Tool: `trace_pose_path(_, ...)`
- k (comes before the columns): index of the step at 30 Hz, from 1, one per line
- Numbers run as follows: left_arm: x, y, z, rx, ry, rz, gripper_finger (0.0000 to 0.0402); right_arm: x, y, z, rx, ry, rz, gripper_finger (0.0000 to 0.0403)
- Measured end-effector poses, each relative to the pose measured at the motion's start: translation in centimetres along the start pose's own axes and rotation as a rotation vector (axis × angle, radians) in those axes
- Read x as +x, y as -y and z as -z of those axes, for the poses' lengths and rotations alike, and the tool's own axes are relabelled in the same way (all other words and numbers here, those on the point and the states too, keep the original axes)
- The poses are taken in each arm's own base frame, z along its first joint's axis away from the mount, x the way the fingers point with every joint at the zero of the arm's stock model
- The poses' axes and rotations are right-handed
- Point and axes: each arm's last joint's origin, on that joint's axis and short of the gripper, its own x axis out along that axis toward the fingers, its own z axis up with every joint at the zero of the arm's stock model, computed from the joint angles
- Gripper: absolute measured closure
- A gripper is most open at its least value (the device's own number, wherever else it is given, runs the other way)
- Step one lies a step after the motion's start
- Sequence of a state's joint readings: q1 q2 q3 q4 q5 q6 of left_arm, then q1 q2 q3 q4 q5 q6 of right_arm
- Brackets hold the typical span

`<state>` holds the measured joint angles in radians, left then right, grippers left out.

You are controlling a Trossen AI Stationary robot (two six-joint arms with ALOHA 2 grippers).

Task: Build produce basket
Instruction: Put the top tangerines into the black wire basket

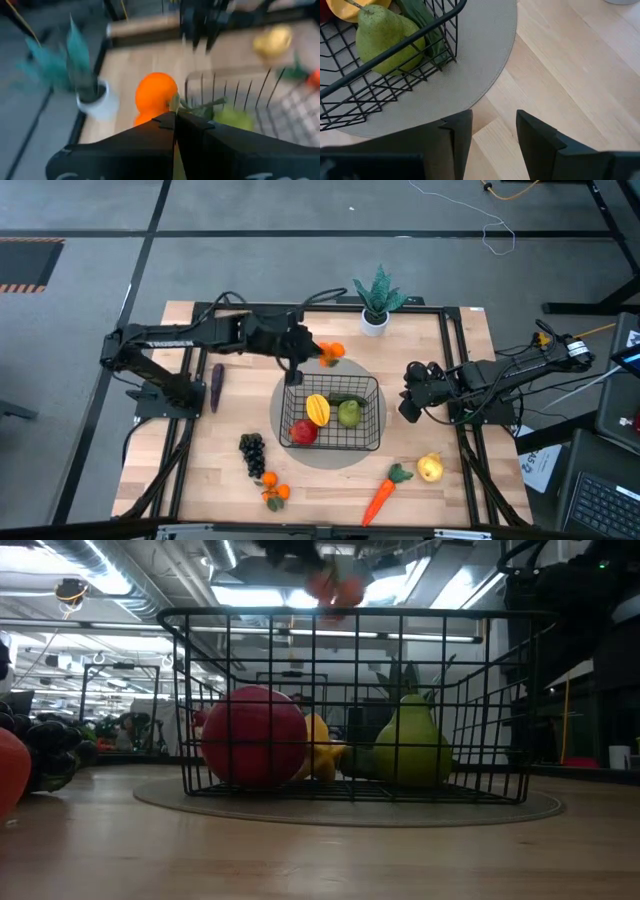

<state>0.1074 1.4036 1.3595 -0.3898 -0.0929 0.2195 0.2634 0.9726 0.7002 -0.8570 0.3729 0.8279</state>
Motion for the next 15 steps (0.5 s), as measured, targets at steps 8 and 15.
trace_pose_path(8, -1.3, 3.3, -2.9, 0.080, 0.154, 0.027, 0.0401, 0.0, 0.0, 0.0, 0.000, 0.000, 0.000, 0.0257)
trace_pose_path(15, -0.3, 5.4, -2.9, -0.008, 0.144, 0.083, 0.0401, 0.0, 0.0, 0.0, 0.001, 0.000, 0.000, 0.0257)
